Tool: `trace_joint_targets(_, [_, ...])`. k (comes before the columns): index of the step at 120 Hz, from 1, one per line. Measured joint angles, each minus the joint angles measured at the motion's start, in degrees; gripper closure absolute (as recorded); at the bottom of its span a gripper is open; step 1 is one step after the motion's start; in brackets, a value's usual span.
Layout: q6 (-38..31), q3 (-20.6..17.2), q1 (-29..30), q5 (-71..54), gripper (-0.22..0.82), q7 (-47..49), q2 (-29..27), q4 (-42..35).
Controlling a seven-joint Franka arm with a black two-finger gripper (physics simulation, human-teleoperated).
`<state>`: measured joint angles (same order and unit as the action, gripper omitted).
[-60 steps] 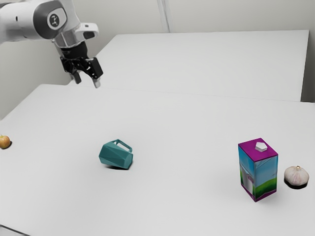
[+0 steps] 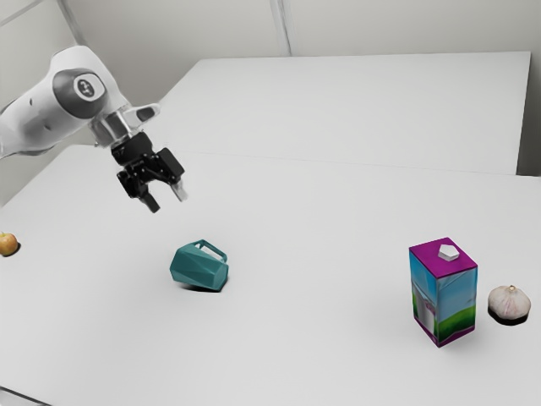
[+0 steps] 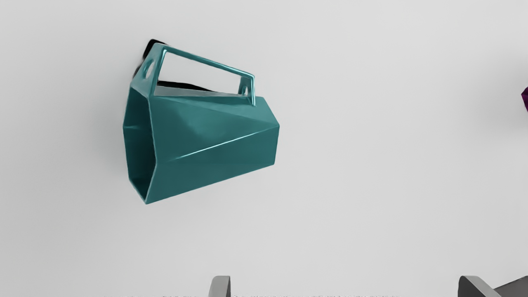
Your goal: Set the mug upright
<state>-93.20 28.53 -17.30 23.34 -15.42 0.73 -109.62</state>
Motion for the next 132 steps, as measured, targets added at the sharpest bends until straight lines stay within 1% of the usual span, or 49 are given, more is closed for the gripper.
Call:
trace_joint_targets(9, [-0.4,2.4,0.9,4.8,0.00,-1.5,-0.1,-3.2])
trace_joint_targets(16, [-0.5,3.2,3.0,7.9,0.00,-2.8,0.4,-3.9])
trace_joint_targets(23, [-0.6,3.4,6.5,10.6,0.00,-4.4,2.0,-4.1])
trace_joint_targets(31, [-0.6,3.5,12.6,14.0,0.00,-6.5,5.6,-3.8])
trace_joint_targets(40, [-0.8,2.8,18.1,16.7,0.00,-9.2,8.9,-2.7])
trace_joint_targets(48, [-1.1,0.3,22.1,18.5,0.00,-11.6,11.3,-2.0])
trace_joint_targets(54, [-1.4,-0.7,24.0,19.4,0.00,-13.4,12.7,-1.4])
trace_joint_targets(68, [-2.0,-3.4,24.9,22.5,0.00,-17.3,15.8,-0.9])
trace_joint_targets(80, [-2.6,-5.8,24.9,24.3,0.00,-20.2,16.5,-3.0])
trace_joint_targets(88, [-3.2,-6.4,24.8,25.2,0.00,-22.0,15.9,-6.8])
trace_joint_targets(97, [-4.3,-8.0,24.8,25.8,0.00,-23.7,13.5,-11.1])
trace_joint_targets(105, [-5.5,-8.7,24.7,26.0,0.00,-25.1,12.1,-13.6])
trace_joint_targets(118, [-7.2,-9.7,24.8,26.7,0.00,-27.1,12.2,-14.5])
trace_joint_targets(132, [-8.7,-10.3,24.7,28.0,0.00,-28.9,12.8,-13.5])
